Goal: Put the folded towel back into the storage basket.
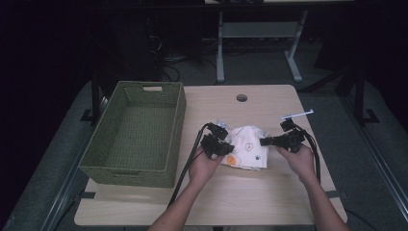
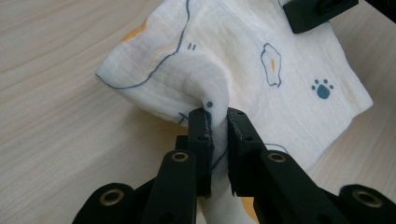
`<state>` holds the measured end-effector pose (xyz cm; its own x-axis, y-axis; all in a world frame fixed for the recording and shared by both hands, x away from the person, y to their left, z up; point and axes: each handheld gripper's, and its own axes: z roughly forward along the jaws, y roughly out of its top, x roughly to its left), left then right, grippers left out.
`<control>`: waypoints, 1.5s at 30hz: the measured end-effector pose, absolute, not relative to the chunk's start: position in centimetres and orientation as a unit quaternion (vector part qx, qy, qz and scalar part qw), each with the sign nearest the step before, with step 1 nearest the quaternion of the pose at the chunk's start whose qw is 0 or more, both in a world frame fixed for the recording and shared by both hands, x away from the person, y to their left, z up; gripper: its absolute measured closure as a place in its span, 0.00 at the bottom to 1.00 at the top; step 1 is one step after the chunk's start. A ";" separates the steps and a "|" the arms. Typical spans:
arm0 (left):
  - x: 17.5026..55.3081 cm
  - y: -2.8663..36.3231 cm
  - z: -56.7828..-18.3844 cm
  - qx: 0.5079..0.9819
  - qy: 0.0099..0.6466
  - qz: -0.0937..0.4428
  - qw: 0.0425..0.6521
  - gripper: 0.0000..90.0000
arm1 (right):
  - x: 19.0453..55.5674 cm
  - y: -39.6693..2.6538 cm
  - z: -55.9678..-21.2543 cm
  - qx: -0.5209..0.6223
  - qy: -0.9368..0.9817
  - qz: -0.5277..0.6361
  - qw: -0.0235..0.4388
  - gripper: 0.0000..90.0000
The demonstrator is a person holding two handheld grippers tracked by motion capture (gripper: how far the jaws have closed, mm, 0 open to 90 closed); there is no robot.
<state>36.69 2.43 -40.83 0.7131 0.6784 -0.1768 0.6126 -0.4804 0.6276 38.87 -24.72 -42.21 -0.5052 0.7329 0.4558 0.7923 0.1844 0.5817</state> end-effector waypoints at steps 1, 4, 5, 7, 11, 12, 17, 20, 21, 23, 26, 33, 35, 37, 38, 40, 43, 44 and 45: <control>36.7 2.5 -40.5 0.859 0.374 0.051 0.346 0.91 | 38.9 -24.7 -42.0 -0.495 -0.769 -0.402 0.037 0.94; 36.6 2.7 -39.7 0.858 0.371 0.055 0.352 0.91 | 38.8 -24.5 -41.2 -0.492 -0.768 -0.409 0.035 0.94; 36.6 2.8 -39.5 0.857 0.371 0.055 0.353 0.91 | 38.8 -24.4 -40.8 -0.490 -0.769 -0.409 0.033 0.94; 36.7 3.0 -39.1 0.858 0.369 0.056 0.354 0.91 | 38.9 -24.4 -40.6 -0.490 -0.768 -0.410 0.034 0.94; 36.7 3.5 -38.5 0.856 0.367 0.059 0.360 0.91 | 38.9 -24.1 -39.8 -0.485 -0.769 -0.414 0.034 0.94; 36.7 3.6 -38.3 0.857 0.366 0.059 0.358 0.91 | 39.0 -24.0 -39.7 -0.484 -0.770 -0.415 0.034 0.94; 36.7 4.1 -37.4 0.854 0.367 0.062 0.364 0.91 | 39.1 -23.6 -39.0 -0.481 -0.771 -0.416 0.032 0.94; 36.7 4.4 -36.9 0.853 0.365 0.064 0.367 0.91 | 39.1 -23.3 -38.6 -0.479 -0.773 -0.416 0.032 0.94; 36.7 4.5 -36.7 0.854 0.363 0.066 0.366 0.91 | 39.0 -23.1 -38.2 -0.479 -0.771 -0.418 0.032 0.94; 36.7 4.7 -36.4 0.854 0.362 0.067 0.367 0.91 | 39.0 -23.0 -37.9 -0.478 -0.771 -0.419 0.032 0.94; 36.6 5.1 -35.8 0.853 0.362 0.068 0.371 0.91 | 39.1 -22.9 -37.6 -0.475 -0.772 -0.421 0.032 0.94; 36.6 6.2 -34.4 0.852 0.361 0.076 0.372 0.91 | 39.2 -21.9 -36.1 -0.467 -0.775 -0.426 0.030 0.94; 36.5 6.5 -33.9 0.853 0.358 0.080 0.371 0.91 | 39.3 -21.6 -35.7 -0.465 -0.774 -0.428 0.030 0.94; 36.6 6.7 -33.4 0.854 0.356 0.082 0.371 0.91 | 39.4 -21.4 -35.3 -0.463 -0.773 -0.432 0.031 0.94; 36.6 6.9 -33.2 0.854 0.356 0.082 0.371 0.91 | 39.4 -21.2 -34.9 -0.461 -0.774 -0.434 0.031 0.94; 36.7 7.1 -32.7 0.853 0.355 0.082 0.375 0.91 | 39.4 -21.1 -34.7 -0.460 -0.774 -0.434 0.030 0.94; 36.7 7.5 -32.1 0.854 0.352 0.087 0.374 0.91 | 39.4 -20.6 -33.9 -0.457 -0.773 -0.439 0.028 0.94; 36.6 7.7 -31.8 0.854 0.351 0.088 0.374 0.91 | 39.4 -20.6 -33.9 -0.457 -0.773 -0.439 0.028 0.94; 36.6 7.9 -31.7 0.853 0.351 0.088 0.376 0.91 | 39.4 -20.5 -33.7 -0.456 -0.773 -0.440 0.028 0.94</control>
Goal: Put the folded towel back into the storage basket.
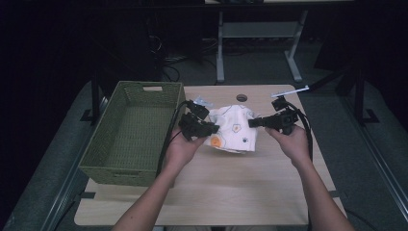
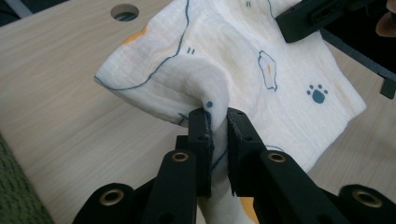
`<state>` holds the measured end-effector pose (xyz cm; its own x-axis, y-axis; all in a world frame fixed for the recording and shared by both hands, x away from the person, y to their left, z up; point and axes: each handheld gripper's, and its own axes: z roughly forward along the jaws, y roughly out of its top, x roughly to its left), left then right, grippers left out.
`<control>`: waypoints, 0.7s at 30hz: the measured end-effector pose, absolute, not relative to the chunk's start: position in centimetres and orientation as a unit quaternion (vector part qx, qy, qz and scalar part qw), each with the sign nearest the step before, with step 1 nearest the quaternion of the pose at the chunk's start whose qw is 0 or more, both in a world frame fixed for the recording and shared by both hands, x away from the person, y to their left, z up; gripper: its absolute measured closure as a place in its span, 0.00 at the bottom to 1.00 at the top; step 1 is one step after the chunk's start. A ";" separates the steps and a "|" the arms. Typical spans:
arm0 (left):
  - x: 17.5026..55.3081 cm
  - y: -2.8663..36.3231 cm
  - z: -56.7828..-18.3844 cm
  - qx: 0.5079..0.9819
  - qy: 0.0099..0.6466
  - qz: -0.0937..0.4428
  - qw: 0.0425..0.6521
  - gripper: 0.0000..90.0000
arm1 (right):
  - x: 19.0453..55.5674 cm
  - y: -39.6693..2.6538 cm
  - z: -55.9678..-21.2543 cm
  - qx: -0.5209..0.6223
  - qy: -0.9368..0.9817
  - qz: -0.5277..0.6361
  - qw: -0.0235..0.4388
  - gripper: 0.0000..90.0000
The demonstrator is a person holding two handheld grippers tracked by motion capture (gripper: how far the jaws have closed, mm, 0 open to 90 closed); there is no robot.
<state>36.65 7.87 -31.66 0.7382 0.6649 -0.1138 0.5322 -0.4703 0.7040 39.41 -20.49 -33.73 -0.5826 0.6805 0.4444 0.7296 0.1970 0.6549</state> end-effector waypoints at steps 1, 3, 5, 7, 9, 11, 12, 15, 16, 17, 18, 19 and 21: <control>36.6 8.0 -31.5 0.853 0.351 0.089 0.377 0.91 | 39.4 -20.4 -33.6 -0.456 -0.772 -0.441 0.028 0.94; 36.7 8.5 -31.1 0.851 0.350 0.089 0.380 0.91 | 39.4 -20.1 -33.2 -0.455 -0.771 -0.444 0.030 0.94; 36.7 9.0 -30.8 0.851 0.351 0.088 0.381 0.91 | 39.5 -19.7 -32.9 -0.452 -0.772 -0.447 0.028 0.94; 36.7 9.4 -30.5 0.850 0.351 0.090 0.381 0.91 | 39.6 -19.3 -32.5 -0.448 -0.772 -0.450 0.029 0.94; 36.7 9.9 -30.1 0.848 0.352 0.093 0.385 0.91 | 39.7 -18.8 -32.2 -0.447 -0.772 -0.451 0.030 0.94; 36.7 10.4 -29.7 0.848 0.352 0.097 0.384 0.91 | 39.8 -18.3 -31.8 -0.444 -0.772 -0.453 0.030 0.94; 36.7 10.6 -29.6 0.847 0.354 0.098 0.385 0.91 | 39.9 -18.1 -31.6 -0.442 -0.773 -0.454 0.030 0.94; 36.7 11.4 -29.1 0.844 0.356 0.101 0.387 0.91 | 40.0 -17.3 -31.1 -0.437 -0.774 -0.458 0.031 0.94; 36.7 11.7 -29.0 0.843 0.357 0.099 0.390 0.91 | 40.1 -17.1 -31.0 -0.435 -0.774 -0.458 0.031 0.94; 36.7 12.0 -28.9 0.843 0.358 0.100 0.388 0.91 | 40.1 -16.8 -30.8 -0.433 -0.775 -0.459 0.029 0.94; 36.7 12.2 -28.8 0.844 0.358 0.102 0.387 0.91 | 40.2 -16.6 -30.7 -0.433 -0.774 -0.461 0.030 0.94; 36.7 12.5 -28.7 0.843 0.359 0.102 0.388 0.91 | 40.2 -16.3 -30.6 -0.432 -0.774 -0.461 0.031 0.94; 36.7 13.0 -28.5 0.840 0.360 0.103 0.392 0.91 | 40.4 -15.8 -30.4 -0.430 -0.776 -0.460 0.032 0.94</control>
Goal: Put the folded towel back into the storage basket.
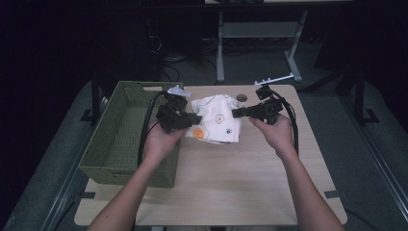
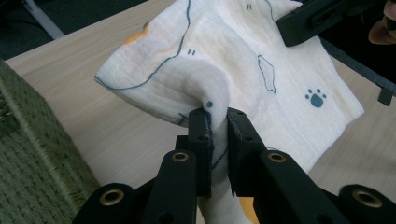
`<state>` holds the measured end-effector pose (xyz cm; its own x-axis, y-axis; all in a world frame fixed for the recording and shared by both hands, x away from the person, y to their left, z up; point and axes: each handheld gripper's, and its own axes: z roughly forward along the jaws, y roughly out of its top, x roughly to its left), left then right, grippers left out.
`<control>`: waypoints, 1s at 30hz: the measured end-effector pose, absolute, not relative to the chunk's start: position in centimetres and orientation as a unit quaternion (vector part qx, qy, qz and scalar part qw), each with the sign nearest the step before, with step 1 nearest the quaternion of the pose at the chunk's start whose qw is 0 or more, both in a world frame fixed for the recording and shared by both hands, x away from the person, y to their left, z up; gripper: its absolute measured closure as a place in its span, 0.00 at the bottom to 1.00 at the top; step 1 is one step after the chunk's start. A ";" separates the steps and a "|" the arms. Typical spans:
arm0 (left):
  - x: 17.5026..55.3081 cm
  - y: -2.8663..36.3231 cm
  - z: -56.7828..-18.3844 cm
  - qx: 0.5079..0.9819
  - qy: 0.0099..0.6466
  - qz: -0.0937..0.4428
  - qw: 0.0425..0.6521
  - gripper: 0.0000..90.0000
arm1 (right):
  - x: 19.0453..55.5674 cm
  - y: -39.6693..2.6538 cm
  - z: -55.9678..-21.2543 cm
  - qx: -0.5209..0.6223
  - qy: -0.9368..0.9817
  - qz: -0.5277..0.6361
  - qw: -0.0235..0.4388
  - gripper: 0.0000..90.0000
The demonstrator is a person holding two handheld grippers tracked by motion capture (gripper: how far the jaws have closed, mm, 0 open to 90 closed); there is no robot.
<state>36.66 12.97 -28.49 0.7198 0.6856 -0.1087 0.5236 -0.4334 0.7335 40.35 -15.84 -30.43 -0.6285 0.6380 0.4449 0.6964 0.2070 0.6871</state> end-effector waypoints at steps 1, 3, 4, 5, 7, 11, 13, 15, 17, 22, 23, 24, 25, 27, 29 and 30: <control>36.6 13.2 -28.4 0.841 0.358 0.103 0.393 0.91 | 40.4 -15.6 -30.4 -0.428 -0.776 -0.461 0.032 0.94; 36.6 13.9 -28.1 0.838 0.361 0.106 0.395 0.91 | 40.6 -14.9 -30.1 -0.424 -0.777 -0.464 0.033 0.94; 36.6 13.9 -28.1 0.838 0.361 0.106 0.395 0.91 | 40.6 -14.9 -30.1 -0.424 -0.777 -0.464 0.033 0.94; 36.6 14.1 -28.1 0.838 0.362 0.106 0.395 0.91 | 40.7 -14.5 -30.0 -0.421 -0.778 -0.465 0.033 0.94; 36.7 14.5 -27.9 0.838 0.362 0.108 0.394 0.91 | 40.8 -14.1 -29.8 -0.419 -0.778 -0.466 0.036 0.94; 36.7 15.2 -27.6 0.836 0.363 0.110 0.395 0.91 | 41.0 -13.6 -29.6 -0.417 -0.779 -0.468 0.036 0.94; 36.6 15.4 -27.4 0.836 0.365 0.113 0.395 0.91 | 41.0 -13.3 -29.4 -0.415 -0.779 -0.469 0.036 0.94; 36.7 15.6 -27.3 0.834 0.366 0.113 0.396 0.91 | 41.1 -13.0 -29.2 -0.415 -0.779 -0.468 0.036 0.94; 36.7 16.0 -27.1 0.833 0.366 0.113 0.398 0.91 | 41.2 -12.7 -29.1 -0.413 -0.780 -0.469 0.035 0.94; 36.7 16.6 -26.8 0.833 0.367 0.117 0.396 0.91 | 41.3 -12.1 -28.9 -0.411 -0.779 -0.472 0.039 0.94; 36.7 16.8 -26.8 0.833 0.368 0.116 0.396 0.91 | 41.4 -11.8 -28.8 -0.409 -0.779 -0.473 0.039 0.94; 36.7 16.9 -26.7 0.833 0.368 0.117 0.396 0.91 | 41.4 -11.8 -28.8 -0.409 -0.779 -0.473 0.039 0.94; 36.7 17.0 -26.7 0.833 0.369 0.117 0.396 0.91 | 41.4 -11.4 -28.6 -0.410 -0.780 -0.471 0.039 0.94; 36.6 17.5 -26.5 0.832 0.370 0.118 0.396 0.91 | 41.6 -11.0 -28.4 -0.406 -0.782 -0.470 0.039 0.94; 36.6 17.8 -26.4 0.832 0.370 0.119 0.396 0.91 | 41.6 -10.8 -28.3 -0.405 -0.783 -0.471 0.038 0.94; 36.6 17.9 -26.4 0.832 0.370 0.119 0.395 0.91 | 41.7 -10.4 -28.2 -0.403 -0.784 -0.471 0.040 0.94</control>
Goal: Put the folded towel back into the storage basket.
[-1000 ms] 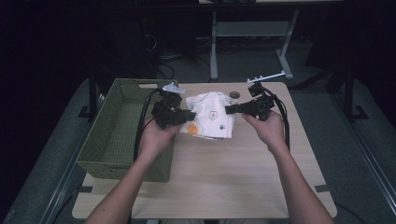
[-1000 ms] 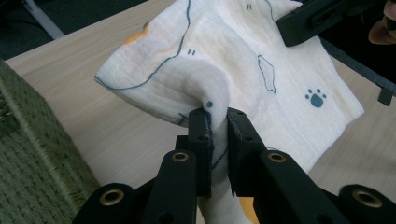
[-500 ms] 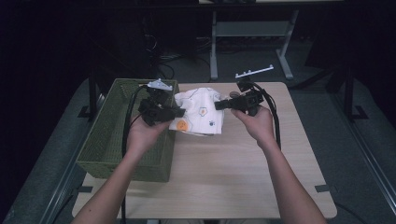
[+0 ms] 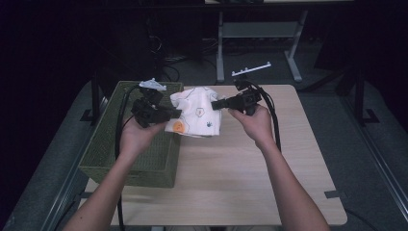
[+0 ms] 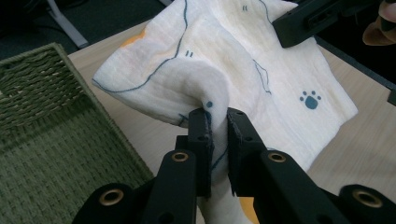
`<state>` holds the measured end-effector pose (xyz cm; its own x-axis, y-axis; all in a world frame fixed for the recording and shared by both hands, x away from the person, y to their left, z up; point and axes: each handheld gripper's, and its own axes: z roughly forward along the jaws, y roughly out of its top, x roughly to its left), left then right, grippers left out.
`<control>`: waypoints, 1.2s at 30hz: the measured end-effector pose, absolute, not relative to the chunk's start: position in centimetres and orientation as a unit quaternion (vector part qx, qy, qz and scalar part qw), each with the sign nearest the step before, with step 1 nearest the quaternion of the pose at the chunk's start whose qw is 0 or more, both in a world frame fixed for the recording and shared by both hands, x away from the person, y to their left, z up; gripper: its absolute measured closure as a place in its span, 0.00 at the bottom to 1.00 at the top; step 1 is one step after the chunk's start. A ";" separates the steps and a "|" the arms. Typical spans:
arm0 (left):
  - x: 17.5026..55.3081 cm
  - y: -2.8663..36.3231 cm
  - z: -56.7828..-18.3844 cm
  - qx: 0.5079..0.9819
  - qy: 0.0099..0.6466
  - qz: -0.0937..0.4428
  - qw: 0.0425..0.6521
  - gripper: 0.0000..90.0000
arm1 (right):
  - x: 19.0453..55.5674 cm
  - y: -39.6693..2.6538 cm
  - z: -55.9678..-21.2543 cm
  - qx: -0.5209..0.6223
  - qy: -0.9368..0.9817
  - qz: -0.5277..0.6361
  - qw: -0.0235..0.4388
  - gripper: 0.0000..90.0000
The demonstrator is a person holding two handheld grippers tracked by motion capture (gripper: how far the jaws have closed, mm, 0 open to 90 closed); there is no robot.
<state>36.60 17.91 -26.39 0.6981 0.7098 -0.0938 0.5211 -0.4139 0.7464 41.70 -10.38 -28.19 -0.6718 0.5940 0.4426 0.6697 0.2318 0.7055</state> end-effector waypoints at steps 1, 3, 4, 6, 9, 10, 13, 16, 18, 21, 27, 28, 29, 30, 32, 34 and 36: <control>36.6 18.1 -26.4 0.832 0.371 0.120 0.395 0.91 | 41.7 -10.4 -28.2 -0.403 -0.784 -0.471 0.040 0.94; 36.6 18.4 -26.3 0.832 0.372 0.120 0.393 0.91 | 41.8 -10.0 -28.1 -0.401 -0.785 -0.470 0.040 0.94; 36.6 18.6 -26.3 0.832 0.372 0.121 0.394 0.91 | 41.8 -9.8 -28.1 -0.399 -0.786 -0.470 0.041 0.94; 36.6 19.1 -26.3 0.830 0.376 0.118 0.395 0.91 | 41.9 -9.3 -27.9 -0.398 -0.787 -0.469 0.041 0.94; 36.6 19.7 -26.3 0.828 0.379 0.119 0.395 0.91 | 42.0 -8.7 -27.9 -0.396 -0.789 -0.468 0.043 0.94; 36.6 19.9 -26.3 0.827 0.380 0.120 0.396 0.91 | 42.1 -8.5 -27.8 -0.395 -0.790 -0.467 0.044 0.94; 36.6 20.6 -26.3 0.826 0.383 0.121 0.396 0.91 | 42.3 -7.7 -27.8 -0.391 -0.791 -0.469 0.046 0.94; 36.6 21.2 -26.3 0.825 0.386 0.121 0.395 0.91 | 42.3 -7.2 -27.8 -0.390 -0.791 -0.469 0.047 0.94; 36.6 21.5 -26.3 0.823 0.389 0.122 0.395 0.91 | 42.4 -6.7 -27.7 -0.388 -0.792 -0.468 0.049 0.94; 36.6 22.1 -26.3 0.822 0.392 0.123 0.394 0.91 | 42.5 -6.3 -27.6 -0.386 -0.792 -0.470 0.050 0.94; 36.5 23.0 -26.2 0.820 0.397 0.126 0.393 0.91 | 42.7 -5.1 -27.4 -0.382 -0.794 -0.471 0.051 0.94; 36.5 23.2 -26.2 0.820 0.398 0.126 0.392 0.91 | 42.8 -5.0 -27.5 -0.381 -0.794 -0.471 0.053 0.94; 36.5 23.3 -26.2 0.820 0.398 0.126 0.392 0.91 | 42.8 -4.9 -27.5 -0.381 -0.794 -0.470 0.053 0.94; 36.5 23.4 -26.2 0.819 0.399 0.126 0.393 0.91 | 42.8 -4.7 -27.5 -0.381 -0.795 -0.470 0.054 0.94; 36.5 23.7 -26.2 0.817 0.402 0.127 0.393 0.91 | 42.9 -4.5 -27.5 -0.380 -0.795 -0.470 0.055 0.94; 36.4 23.9 -26.2 0.817 0.403 0.127 0.393 0.91 | 42.9 -4.2 -27.5 -0.378 -0.796 -0.470 0.055 0.94; 36.4 24.1 -26.2 0.816 0.404 0.128 0.393 0.91 | 43.0 -3.9 -27.4 -0.377 -0.797 -0.469 0.056 0.94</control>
<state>36.42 24.15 -26.22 0.6412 0.7598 -0.1074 0.5584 -0.3660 0.7445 42.96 -3.90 -27.37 -0.7098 0.5479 0.4427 0.6528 0.2756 0.7056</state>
